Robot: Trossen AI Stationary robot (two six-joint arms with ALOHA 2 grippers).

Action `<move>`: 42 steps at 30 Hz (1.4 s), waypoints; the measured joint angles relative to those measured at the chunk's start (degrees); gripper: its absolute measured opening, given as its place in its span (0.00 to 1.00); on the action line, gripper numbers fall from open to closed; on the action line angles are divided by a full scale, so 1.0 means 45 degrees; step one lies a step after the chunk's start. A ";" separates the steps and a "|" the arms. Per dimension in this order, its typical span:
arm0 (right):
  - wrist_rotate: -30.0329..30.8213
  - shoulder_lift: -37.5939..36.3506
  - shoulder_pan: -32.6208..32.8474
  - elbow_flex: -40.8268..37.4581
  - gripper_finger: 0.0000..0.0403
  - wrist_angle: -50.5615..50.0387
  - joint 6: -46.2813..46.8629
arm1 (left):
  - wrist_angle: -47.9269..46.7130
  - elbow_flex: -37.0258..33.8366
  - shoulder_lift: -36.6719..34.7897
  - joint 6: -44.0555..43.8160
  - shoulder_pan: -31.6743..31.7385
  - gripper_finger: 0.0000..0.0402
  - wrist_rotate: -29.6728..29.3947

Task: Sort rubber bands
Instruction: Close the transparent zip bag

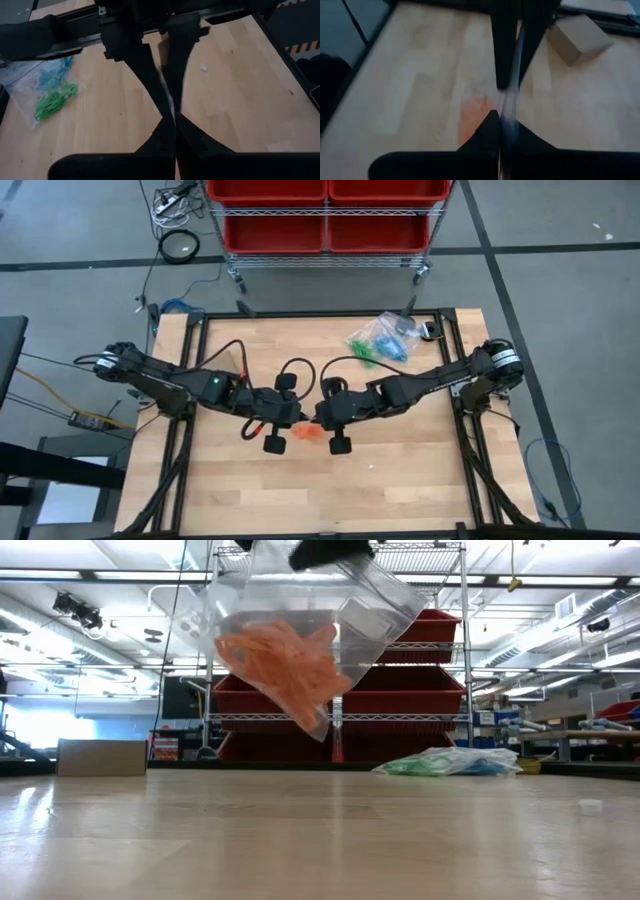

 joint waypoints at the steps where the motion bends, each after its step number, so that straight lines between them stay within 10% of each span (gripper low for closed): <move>1: 0.0219 0.0000 0.0044 0.0000 0.00 -0.0227 -0.0050 | -0.0005 0.0000 0.0000 0.0005 -0.0013 0.00 -0.0005; 24: 0.0061 -0.0005 0.0105 0.0136 0.20 0.0692 0.0059 | -0.0409 0.0000 0.0000 0.0199 -0.0252 0.00 -0.0131; 42: -0.0269 -0.0087 0.0110 0.0141 0.11 0.0736 0.0083 | -0.0157 0.0000 -0.0010 0.0121 -0.0252 0.00 -0.0131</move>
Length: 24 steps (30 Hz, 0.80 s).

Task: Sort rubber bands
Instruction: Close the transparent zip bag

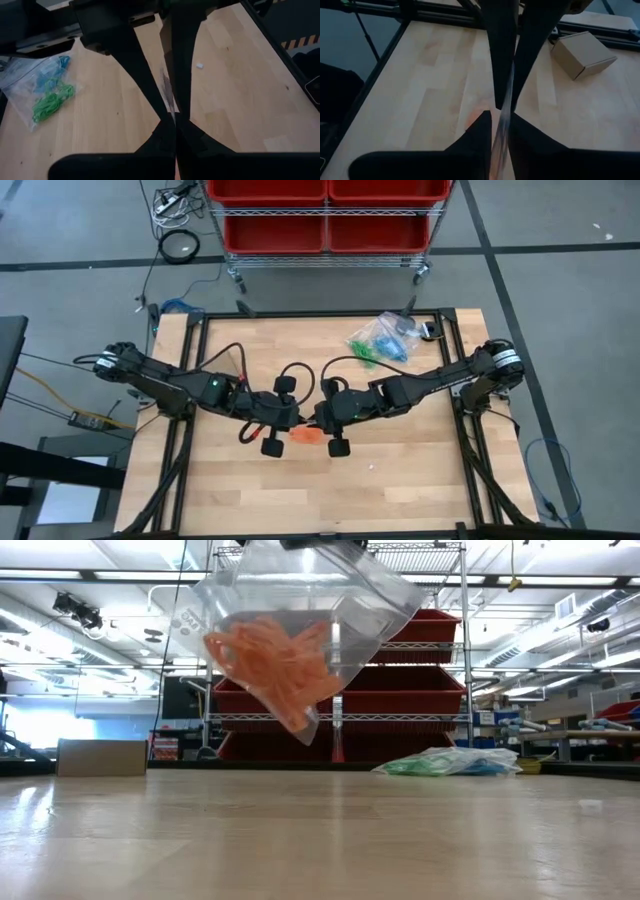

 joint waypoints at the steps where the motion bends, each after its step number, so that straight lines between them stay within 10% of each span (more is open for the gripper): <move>1: 0.0000 0.0000 -0.0009 0.0000 0.10 0.0009 -0.0009 | -0.0003 0.0000 0.0000 0.0001 0.0000 0.00 0.0000; 24: 0.0676 0.0005 0.0118 0.0024 0.00 -0.1866 0.0015 | -0.0894 0.0002 0.0000 -0.0168 -0.0187 0.00 -0.0340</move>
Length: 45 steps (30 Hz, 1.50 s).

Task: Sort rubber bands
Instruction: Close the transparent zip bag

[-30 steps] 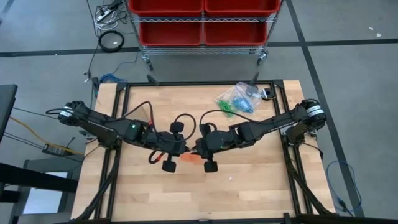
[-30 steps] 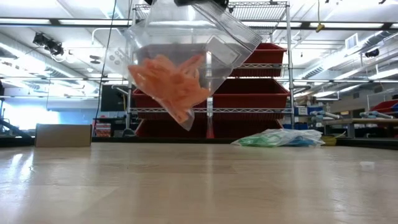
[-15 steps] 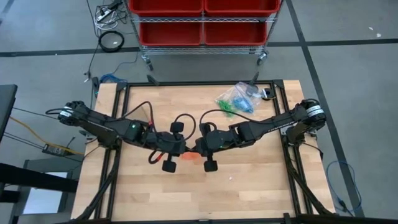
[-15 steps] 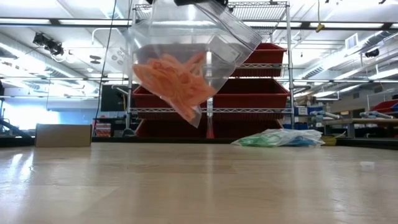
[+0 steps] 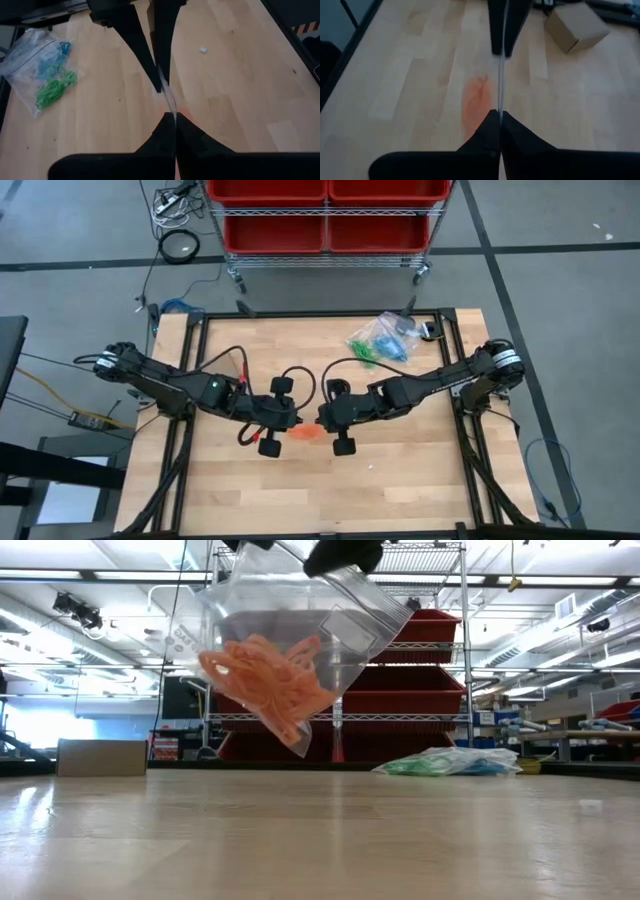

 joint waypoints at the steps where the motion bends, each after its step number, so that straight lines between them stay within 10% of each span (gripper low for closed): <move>1: 0.0013 0.0000 0.0013 0.0000 0.00 -0.0141 0.0071 | -0.0019 -0.0002 0.0000 0.0000 -0.0036 0.00 -0.0070; 33: 0.1287 0.0010 0.0247 -0.0034 0.00 -0.7210 0.3041 | -0.0066 -0.0002 -0.0005 -0.0112 -0.0080 0.00 -0.0243; 45: 0.1547 -0.0908 0.1231 -0.0034 0.14 -0.3818 0.2876 | -0.0304 -0.0002 -0.0005 -0.0272 -0.0080 0.00 -0.0239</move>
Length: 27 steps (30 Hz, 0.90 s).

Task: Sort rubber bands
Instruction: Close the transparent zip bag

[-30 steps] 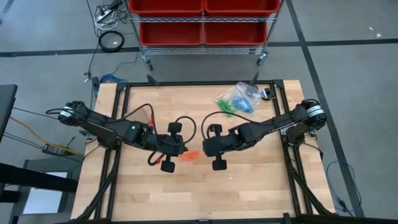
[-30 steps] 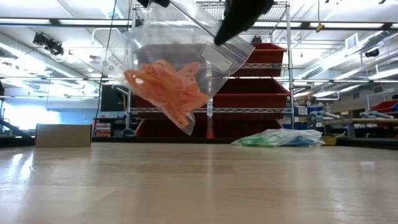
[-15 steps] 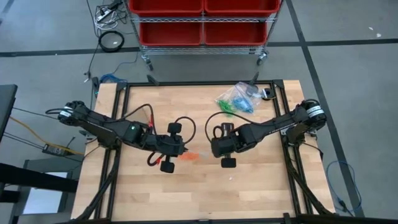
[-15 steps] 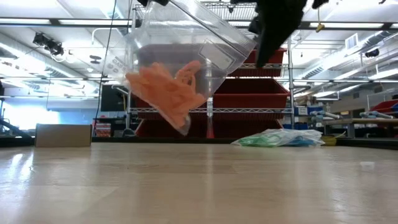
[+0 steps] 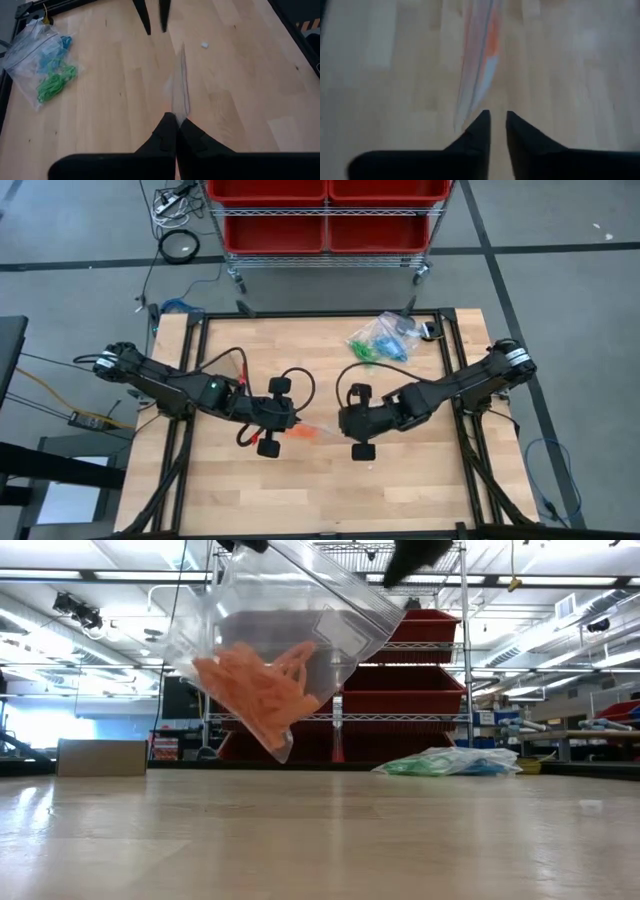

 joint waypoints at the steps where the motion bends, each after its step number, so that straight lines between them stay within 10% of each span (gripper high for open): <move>1: 0.0002 -0.0074 0.0017 0.0000 0.17 0.0283 0.0010 | -0.0030 0.0000 0.0000 -0.0028 0.0000 0.00 0.0000; 15: 0.0171 0.0609 -0.0268 0.0015 0.55 0.3744 -0.0850 | 0.0408 0.0000 0.0000 -0.0073 0.0015 0.00 0.0005; 22: 0.0250 0.1231 -0.0654 -0.0007 0.46 0.3798 -0.1386 | 0.0624 -0.0005 0.0000 -0.0075 0.0015 0.00 0.0119; 27: 0.0197 0.1398 -0.0757 0.0007 0.13 0.3787 -0.1917 | 0.0406 -0.0005 0.0000 -0.0075 0.0015 0.00 0.0104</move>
